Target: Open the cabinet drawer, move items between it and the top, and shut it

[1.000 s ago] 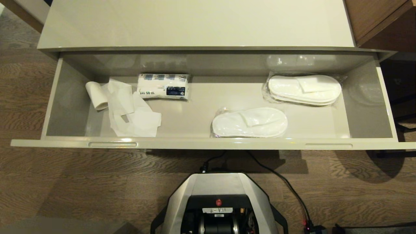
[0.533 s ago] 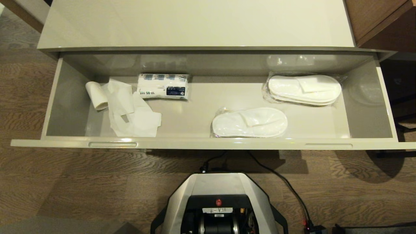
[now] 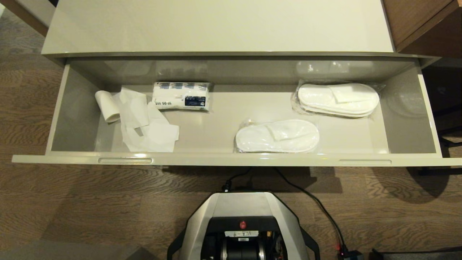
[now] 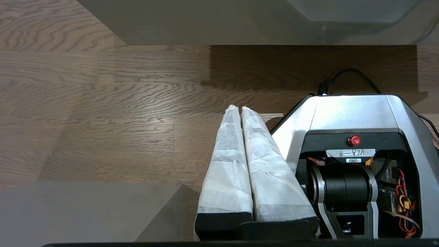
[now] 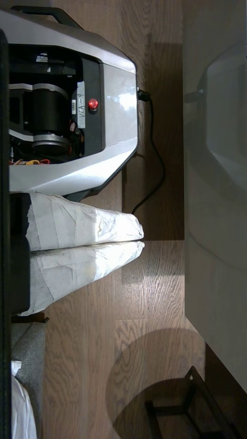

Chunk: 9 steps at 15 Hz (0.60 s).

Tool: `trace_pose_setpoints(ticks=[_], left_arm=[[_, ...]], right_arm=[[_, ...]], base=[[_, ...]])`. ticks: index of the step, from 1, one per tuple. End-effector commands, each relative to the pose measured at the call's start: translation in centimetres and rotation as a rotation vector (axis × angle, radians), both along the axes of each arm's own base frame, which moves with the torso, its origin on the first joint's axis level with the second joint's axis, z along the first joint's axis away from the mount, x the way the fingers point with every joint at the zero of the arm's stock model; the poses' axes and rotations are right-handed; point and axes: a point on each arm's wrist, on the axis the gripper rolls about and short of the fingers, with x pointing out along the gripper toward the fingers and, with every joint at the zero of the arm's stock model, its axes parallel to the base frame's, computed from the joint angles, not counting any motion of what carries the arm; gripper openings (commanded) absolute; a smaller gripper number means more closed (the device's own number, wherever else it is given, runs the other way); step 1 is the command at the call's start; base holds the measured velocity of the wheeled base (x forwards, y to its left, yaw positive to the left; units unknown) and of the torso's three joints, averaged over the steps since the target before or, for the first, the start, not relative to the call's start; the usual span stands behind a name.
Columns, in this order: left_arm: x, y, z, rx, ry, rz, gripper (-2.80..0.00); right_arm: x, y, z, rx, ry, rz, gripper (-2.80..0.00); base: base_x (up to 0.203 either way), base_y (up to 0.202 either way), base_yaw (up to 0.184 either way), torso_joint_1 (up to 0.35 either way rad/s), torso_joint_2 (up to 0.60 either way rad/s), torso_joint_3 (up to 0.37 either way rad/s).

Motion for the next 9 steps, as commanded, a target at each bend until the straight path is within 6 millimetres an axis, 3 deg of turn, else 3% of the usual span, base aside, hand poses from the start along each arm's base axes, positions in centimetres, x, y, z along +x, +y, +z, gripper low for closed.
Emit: trace_pose_setpoints(ticks=[1, 9], left_arm=[[0.01, 0.0, 0.0, 0.0, 0.002, 0.001, -2.8], [0.01, 0.0, 0.0, 0.0, 0.002, 0.001, -2.8]], right_arm=[[0.02, 0.0, -0.04, -0.001, 0.002, 0.001, -2.8], [0.02, 0.0, -0.04, -0.001, 0.002, 0.001, -2.8]], base=[[0.0, 0.0, 0.0, 0.0, 0.0, 0.0], [0.0, 0.0, 0.0, 0.0, 0.0, 0.0]])
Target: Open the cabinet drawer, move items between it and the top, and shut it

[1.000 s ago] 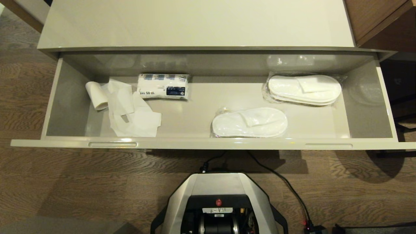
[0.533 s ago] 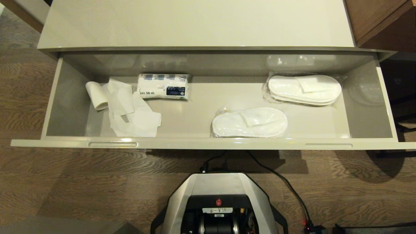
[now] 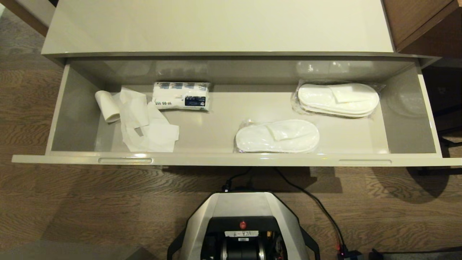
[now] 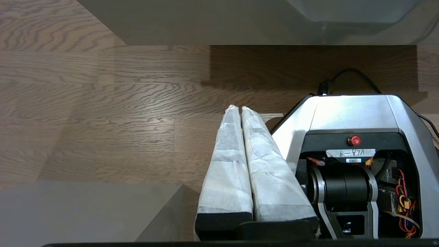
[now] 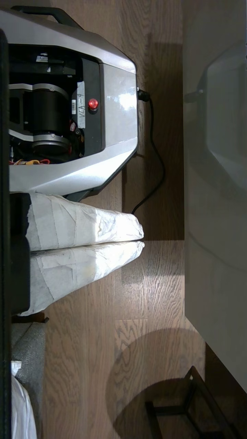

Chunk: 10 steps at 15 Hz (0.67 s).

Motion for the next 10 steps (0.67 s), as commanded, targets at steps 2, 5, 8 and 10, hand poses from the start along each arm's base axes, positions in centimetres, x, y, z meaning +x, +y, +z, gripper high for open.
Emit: trace_pose_setpoints(ticks=[2, 5, 8, 10], left_arm=[[0.01, 0.0, 0.0, 0.0, 0.002, 0.001, -2.8], [0.01, 0.0, 0.0, 0.0, 0.002, 0.001, -2.8], [0.01, 0.0, 0.0, 0.0, 0.002, 0.001, -2.8], [0.01, 0.0, 0.0, 0.0, 0.002, 0.001, -2.8]], right_arm=[[0.02, 0.0, -0.04, 0.0, 0.002, 0.0, -2.8], [0.02, 0.0, -0.04, 0.0, 0.002, -0.001, -2.8], [0.02, 0.0, -0.04, 0.0, 0.002, -0.001, -2.8], [0.02, 0.0, -0.04, 0.001, 0.002, 0.001, -2.8]], base=[[0.0, 0.0, 0.0, 0.0, 0.0, 0.0], [0.0, 0.0, 0.0, 0.0, 0.0, 0.0], [0.0, 0.0, 0.0, 0.0, 0.0, 0.0], [0.0, 0.0, 0.0, 0.0, 0.0, 0.0]])
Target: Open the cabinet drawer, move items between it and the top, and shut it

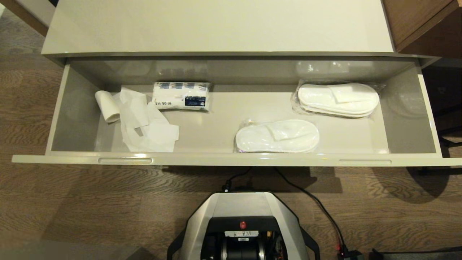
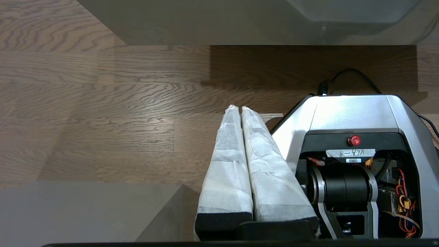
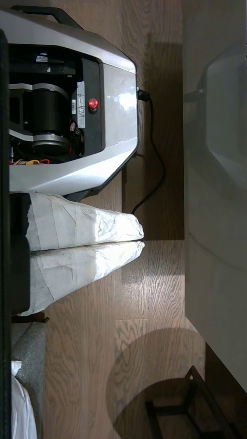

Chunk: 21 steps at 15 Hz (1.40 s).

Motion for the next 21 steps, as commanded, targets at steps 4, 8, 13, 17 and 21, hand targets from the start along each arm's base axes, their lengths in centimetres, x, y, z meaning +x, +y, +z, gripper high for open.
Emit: trace_pose_setpoints(ticks=[4, 8, 13, 17, 21], left_arm=[[0.01, 0.0, 0.0, 0.0, 0.002, 0.001, -2.8], [0.01, 0.0, 0.0, 0.0, 0.002, 0.001, -2.8], [0.01, 0.0, 0.0, 0.0, 0.002, 0.001, -2.8], [0.01, 0.0, 0.0, 0.0, 0.002, 0.001, -2.8], [0.01, 0.0, 0.0, 0.0, 0.002, 0.001, -2.8]], right_arm=[[0.02, 0.0, -0.04, 0.0, 0.002, 0.0, -2.8], [0.02, 0.0, -0.04, 0.0, 0.002, 0.001, -2.8], [0.02, 0.0, -0.04, 0.0, 0.002, 0.001, -2.8], [0.02, 0.0, -0.04, 0.0, 0.002, 0.0, -2.8], [0.02, 0.0, -0.04, 0.0, 0.002, 0.001, -2.8]], base=[[0.0, 0.0, 0.0, 0.0, 0.0, 0.0], [0.0, 0.0, 0.0, 0.0, 0.0, 0.0], [0.0, 0.0, 0.0, 0.0, 0.0, 0.0], [0.0, 0.0, 0.0, 0.0, 0.0, 0.0], [0.0, 0.0, 0.0, 0.0, 0.0, 0.0]])
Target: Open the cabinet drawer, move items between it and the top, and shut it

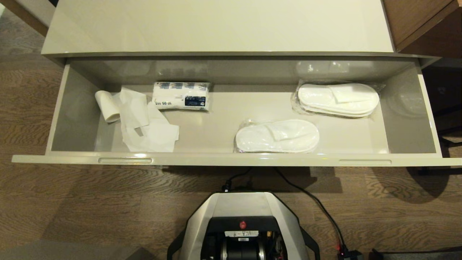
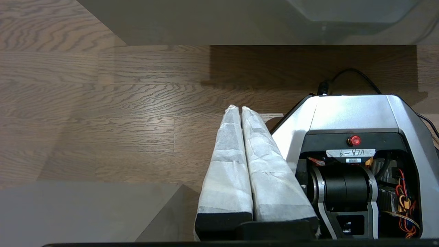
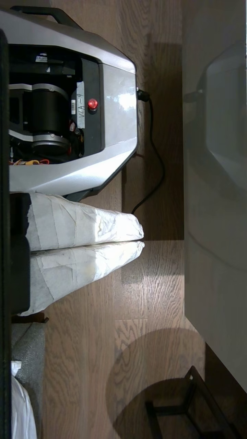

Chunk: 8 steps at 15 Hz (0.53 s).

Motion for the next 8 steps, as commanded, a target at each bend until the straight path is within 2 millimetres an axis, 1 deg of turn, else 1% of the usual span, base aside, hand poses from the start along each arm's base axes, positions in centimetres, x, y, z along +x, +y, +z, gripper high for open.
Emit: trace_pose_setpoints(ticks=[1, 8], left_arm=[[0.01, 0.0, 0.0, 0.0, 0.002, 0.001, -2.8], [0.01, 0.0, 0.0, 0.0, 0.002, 0.001, -2.8]], right_arm=[[0.02, 0.0, -0.05, 0.0, 0.003, 0.002, -2.8], [0.02, 0.0, -0.05, 0.0, 0.003, 0.002, -2.8]], base=[[0.0, 0.0, 0.0, 0.0, 0.0, 0.0], [0.0, 0.0, 0.0, 0.0, 0.0, 0.0]])
